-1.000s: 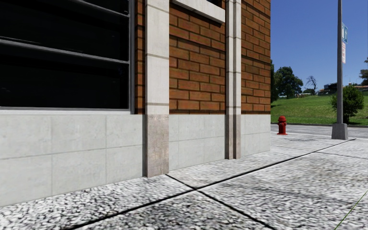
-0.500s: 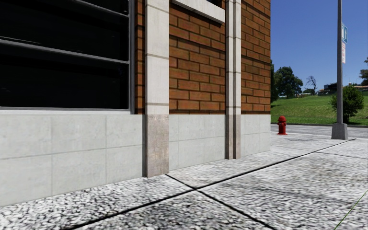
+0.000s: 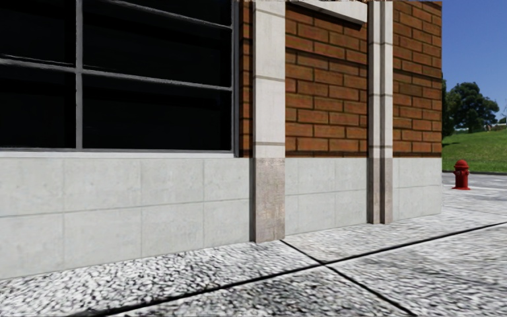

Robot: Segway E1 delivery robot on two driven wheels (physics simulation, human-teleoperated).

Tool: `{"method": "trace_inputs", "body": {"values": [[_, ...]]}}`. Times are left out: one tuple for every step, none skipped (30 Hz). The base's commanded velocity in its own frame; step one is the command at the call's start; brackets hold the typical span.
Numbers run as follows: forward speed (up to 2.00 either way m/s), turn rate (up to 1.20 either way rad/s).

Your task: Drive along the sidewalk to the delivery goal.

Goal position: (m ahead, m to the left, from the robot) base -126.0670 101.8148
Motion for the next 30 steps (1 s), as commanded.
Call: {"method": "trace_inputs", "body": {"values": [[0.00, 1.05], [0.00, 1.05], [0.00, 1.05], [0.00, 1.05], [0.00, 1.05], [0.00, 1.05], [0.00, 1.05], [0.00, 1.05], [0.00, 1.05], [0.00, 1.05], [0.00, 1.05], [0.00, 1.05], [0.00, 1.05], [0.00, 1.05], [0.00, 1.05], [0.00, 1.05], [0.00, 1.05], [0.00, 1.05], [0.00, 1.05], [0.00, 1.05], [0.00, 1.05], [0.00, 1.05], [0.00, 1.05], [0.00, 1.05], [0.00, 1.05], [0.00, 1.05], [0.00, 1.05], [0.00, 1.05], [0.00, 1.05], [0.00, 1.05]]}}
